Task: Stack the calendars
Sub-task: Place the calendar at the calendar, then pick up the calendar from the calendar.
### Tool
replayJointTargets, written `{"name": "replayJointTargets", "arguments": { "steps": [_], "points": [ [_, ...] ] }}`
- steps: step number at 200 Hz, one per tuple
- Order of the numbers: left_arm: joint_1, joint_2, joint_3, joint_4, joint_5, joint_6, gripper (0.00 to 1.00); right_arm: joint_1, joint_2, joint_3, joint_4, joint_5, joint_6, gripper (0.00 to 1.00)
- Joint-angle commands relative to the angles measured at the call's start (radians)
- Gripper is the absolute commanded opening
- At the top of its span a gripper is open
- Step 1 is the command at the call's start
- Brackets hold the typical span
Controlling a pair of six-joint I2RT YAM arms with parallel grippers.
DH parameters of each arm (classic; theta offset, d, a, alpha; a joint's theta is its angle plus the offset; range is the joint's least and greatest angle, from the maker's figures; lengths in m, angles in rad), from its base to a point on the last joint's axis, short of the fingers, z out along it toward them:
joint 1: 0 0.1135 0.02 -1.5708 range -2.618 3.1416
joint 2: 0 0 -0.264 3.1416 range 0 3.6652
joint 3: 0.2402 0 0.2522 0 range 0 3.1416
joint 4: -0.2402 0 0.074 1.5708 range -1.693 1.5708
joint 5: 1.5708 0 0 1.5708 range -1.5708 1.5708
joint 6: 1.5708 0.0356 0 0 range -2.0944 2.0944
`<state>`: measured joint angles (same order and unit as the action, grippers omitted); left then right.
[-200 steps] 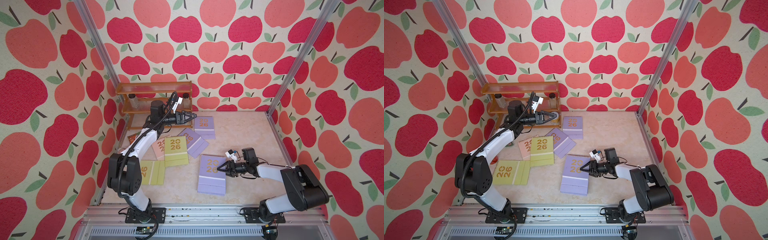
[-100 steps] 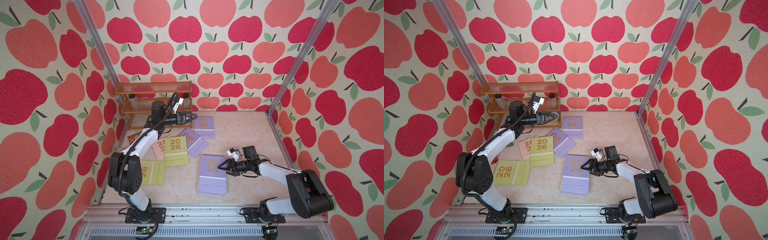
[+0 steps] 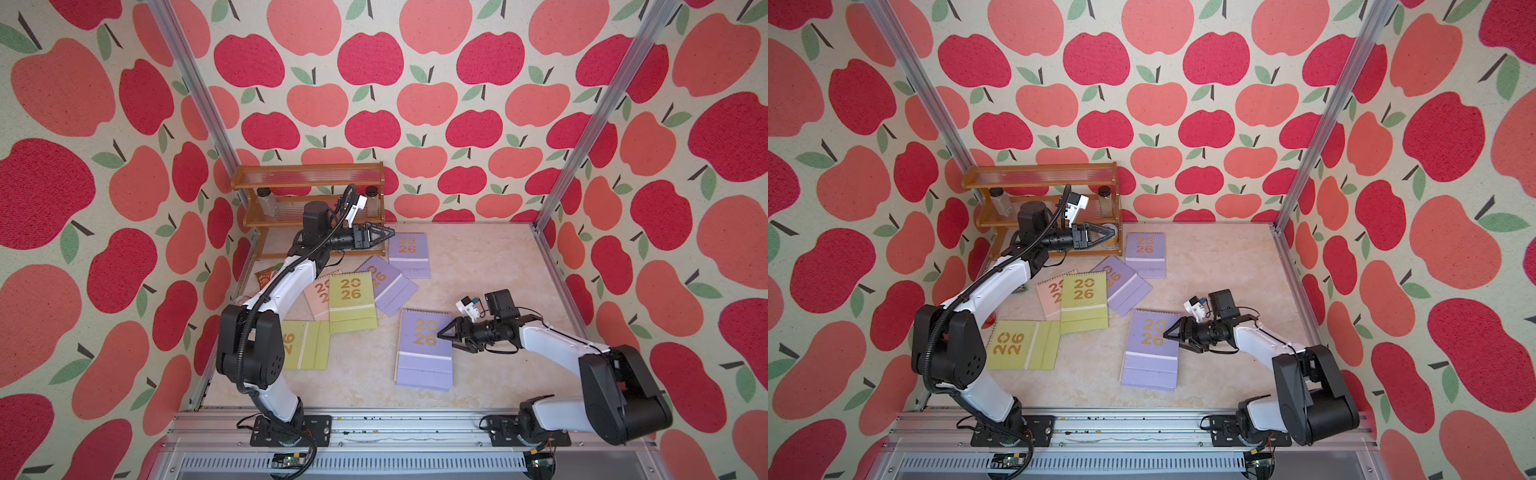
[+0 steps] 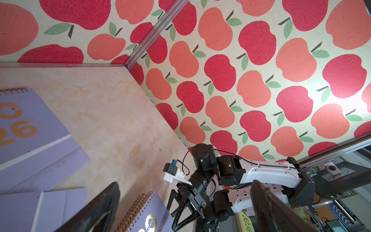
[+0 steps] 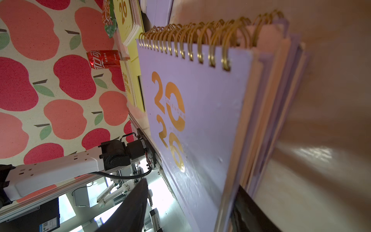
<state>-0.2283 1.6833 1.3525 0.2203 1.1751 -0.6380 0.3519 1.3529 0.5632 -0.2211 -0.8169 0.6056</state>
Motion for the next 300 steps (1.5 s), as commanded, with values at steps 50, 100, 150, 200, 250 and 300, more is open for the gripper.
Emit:
{"name": "replayJointTargets", "arguments": {
  "steps": [50,100,150,200,250,300],
  "points": [
    [-0.009,0.008,0.038,-0.091,-0.023,0.072,0.99,0.009,-0.031,0.032,-0.164,0.152,-0.016,0.7],
    [-0.004,-0.038,0.103,-0.385,-0.132,0.254,1.0,0.0,-0.104,0.152,-0.343,0.355,-0.124,0.73],
    [0.037,-0.106,0.182,-0.803,-0.427,0.403,1.0,-0.004,-0.015,0.413,-0.441,0.389,-0.262,0.73],
    [0.126,-0.156,0.144,-1.006,-0.676,0.404,0.99,0.061,0.225,0.709,-0.43,0.342,-0.315,0.74],
    [0.154,-0.08,0.06,-1.057,-0.827,0.339,1.0,0.166,0.551,1.069,-0.41,0.261,-0.326,0.73],
    [0.198,-0.047,-0.11,-0.91,-0.765,0.261,1.0,0.226,0.828,1.343,-0.361,0.18,-0.268,0.73]
  ]
}}
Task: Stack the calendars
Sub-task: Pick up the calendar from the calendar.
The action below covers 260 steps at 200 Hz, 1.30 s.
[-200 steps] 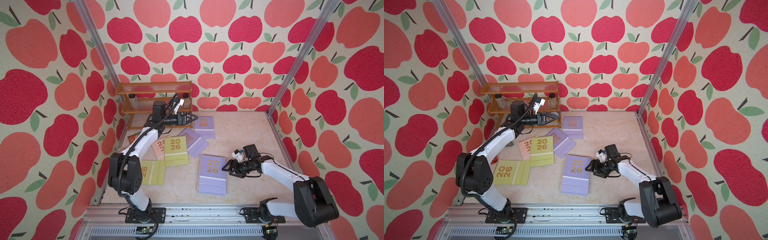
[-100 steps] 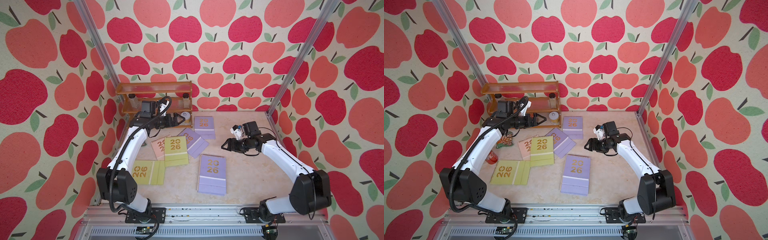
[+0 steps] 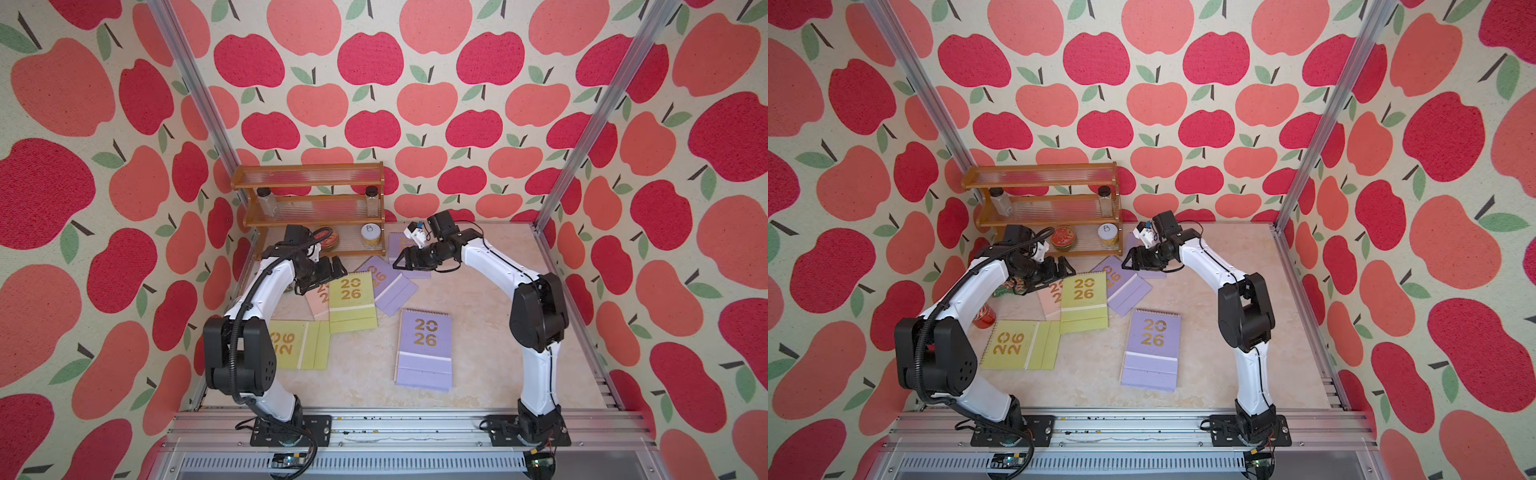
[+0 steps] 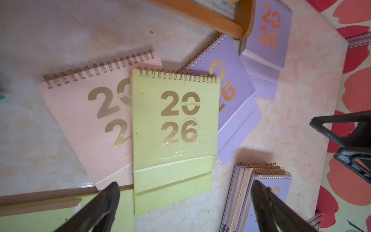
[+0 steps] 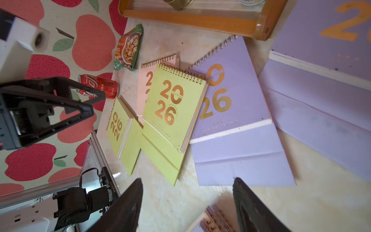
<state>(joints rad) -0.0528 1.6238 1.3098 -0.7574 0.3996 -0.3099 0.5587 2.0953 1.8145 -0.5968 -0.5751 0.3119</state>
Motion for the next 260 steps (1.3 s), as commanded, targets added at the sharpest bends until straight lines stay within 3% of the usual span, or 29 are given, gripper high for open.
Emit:
{"name": "replayJointTargets", "arguments": {
  "steps": [1,39,94,218,260],
  "points": [
    [0.023,0.013,-0.071,0.073,0.013,-0.068,1.0,0.02,0.09,0.096,0.016,-0.063,0.027,0.73],
    [0.039,0.032,-0.165,0.184,0.064,-0.115,1.0,0.066,0.206,0.186,0.067,-0.069,0.076,0.72],
    [0.039,0.057,-0.219,0.26,0.079,-0.124,1.0,0.095,0.292,0.192,0.109,-0.064,0.099,0.72],
    [-0.006,0.135,-0.272,0.407,0.166,-0.165,0.98,0.159,0.377,0.165,0.125,-0.101,0.1,0.71],
    [-0.03,0.162,-0.266,0.438,0.189,-0.184,0.98,0.164,0.384,0.106,0.234,-0.171,0.165,0.69]
  ]
}}
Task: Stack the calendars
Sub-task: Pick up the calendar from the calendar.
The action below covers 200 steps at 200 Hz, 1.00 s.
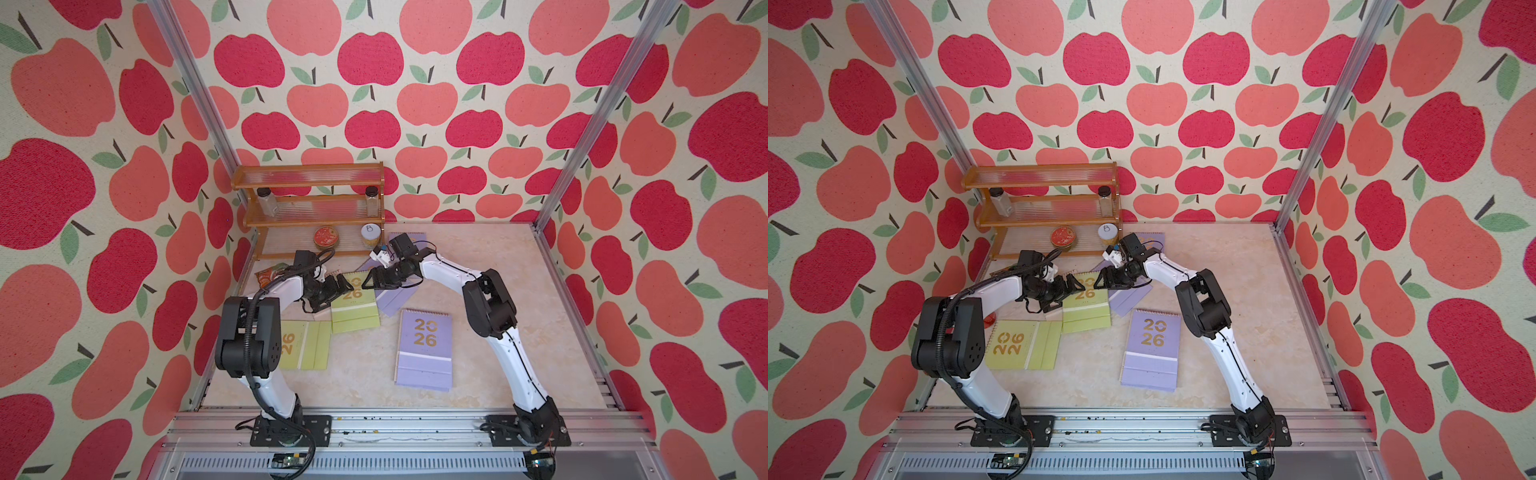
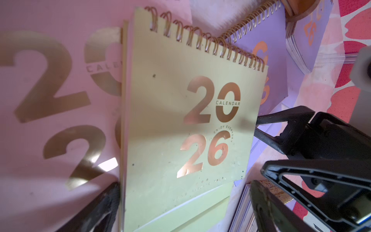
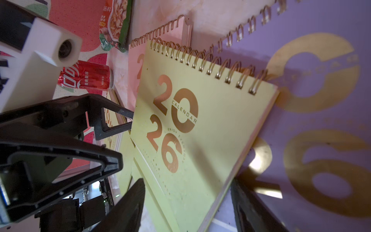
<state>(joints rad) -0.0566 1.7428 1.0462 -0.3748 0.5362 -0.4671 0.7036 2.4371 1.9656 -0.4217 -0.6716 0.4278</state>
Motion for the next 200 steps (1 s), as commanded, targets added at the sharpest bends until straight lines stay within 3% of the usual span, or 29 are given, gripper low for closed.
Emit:
{"name": "replayJointTargets", "arguments": {
  "steps": [1,46,87,128,200],
  "points": [
    [-0.026,0.044,-0.003,0.056,0.054,-0.028,0.98,0.019,0.042,-0.047,0.061,-0.075,0.05,0.68],
    [-0.038,0.058,0.001,0.073,0.069,-0.032,0.98,0.008,0.026,-0.107,0.2,-0.169,0.112,0.61],
    [-0.042,0.073,-0.004,0.109,0.103,-0.043,0.96,-0.013,-0.012,-0.18,0.328,-0.229,0.166,0.47],
    [-0.042,0.058,-0.037,0.217,0.172,-0.081,0.85,-0.029,-0.023,-0.189,0.305,-0.227,0.154,0.47],
    [-0.045,-0.087,-0.121,0.414,0.221,-0.146,0.8,-0.029,0.009,-0.181,0.271,-0.224,0.151,0.47]
  ]
}}
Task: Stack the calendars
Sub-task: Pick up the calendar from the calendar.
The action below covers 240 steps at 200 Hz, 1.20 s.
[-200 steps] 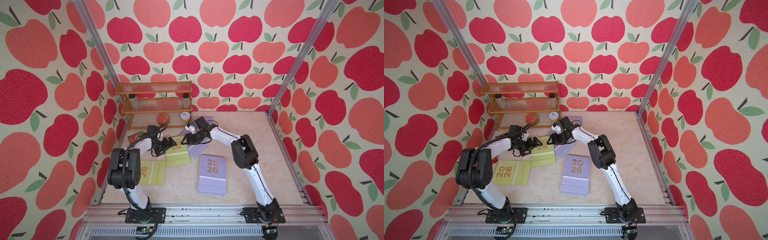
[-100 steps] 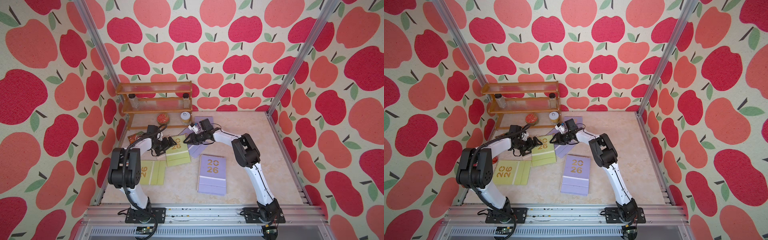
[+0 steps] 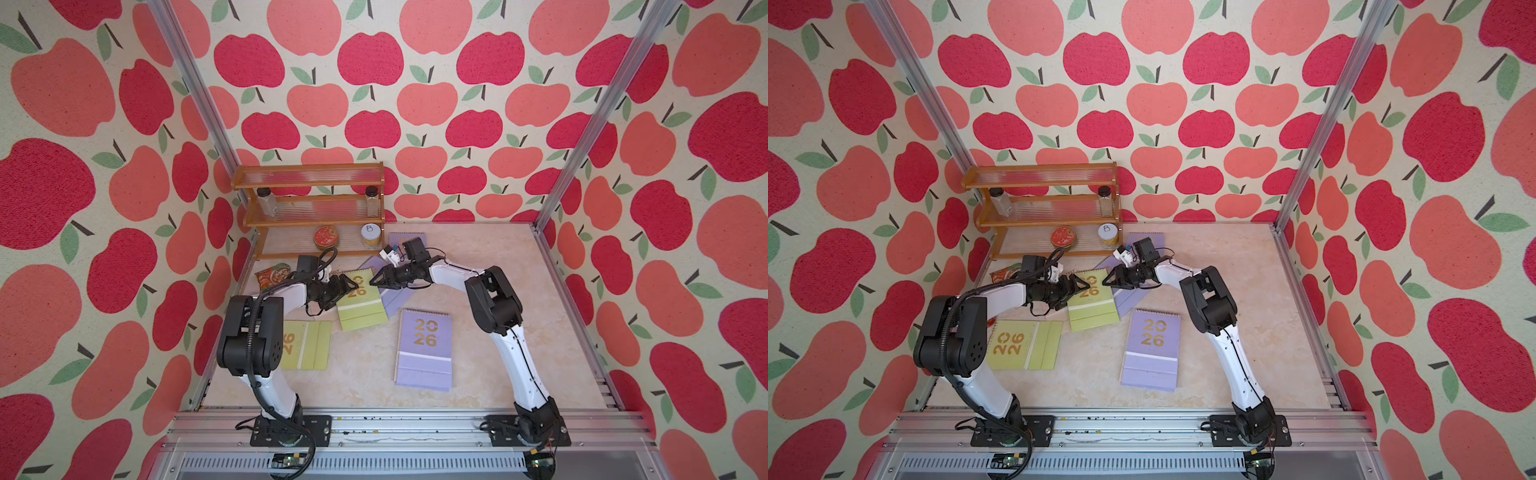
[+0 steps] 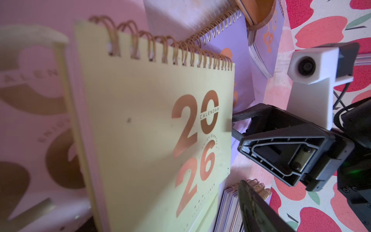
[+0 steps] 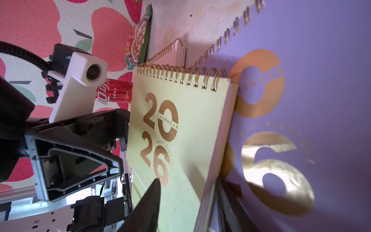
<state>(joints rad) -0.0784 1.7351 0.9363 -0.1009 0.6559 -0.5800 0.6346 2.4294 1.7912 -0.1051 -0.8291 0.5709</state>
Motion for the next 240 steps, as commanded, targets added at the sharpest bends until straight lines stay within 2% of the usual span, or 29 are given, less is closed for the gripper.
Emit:
{"name": "replayJointTargets", "arguments": {
  "steps": [1,36,50,62,101,195,232,240],
  "points": [
    [-0.023,-0.082,-0.011,0.141,0.102,-0.033,0.8,0.04,0.017,-0.006,-0.045,-0.067,0.008,0.47],
    [-0.022,-0.108,-0.003,0.118,0.1,-0.022,0.75,0.04,0.017,-0.006,-0.047,-0.062,0.009,0.47],
    [-0.021,-0.105,-0.006,0.119,0.096,-0.023,0.64,0.037,0.014,-0.011,-0.047,-0.058,0.009,0.47],
    [-0.02,-0.102,-0.011,0.121,0.093,-0.027,0.6,0.035,0.011,-0.016,-0.047,-0.055,0.006,0.47],
    [-0.019,-0.104,-0.01,0.104,0.08,-0.023,0.56,0.026,-0.002,-0.04,-0.042,-0.048,0.004,0.47],
    [0.032,-0.165,0.002,-0.002,0.075,0.034,0.57,0.002,-0.012,-0.058,-0.031,-0.048,0.003,0.47],
    [0.034,-0.16,-0.008,0.012,0.1,0.029,0.5,0.001,-0.01,-0.065,-0.022,-0.048,0.009,0.47],
    [0.032,-0.156,-0.011,0.021,0.105,0.025,0.45,0.001,-0.01,-0.065,-0.022,-0.048,0.01,0.47]
  ]
}}
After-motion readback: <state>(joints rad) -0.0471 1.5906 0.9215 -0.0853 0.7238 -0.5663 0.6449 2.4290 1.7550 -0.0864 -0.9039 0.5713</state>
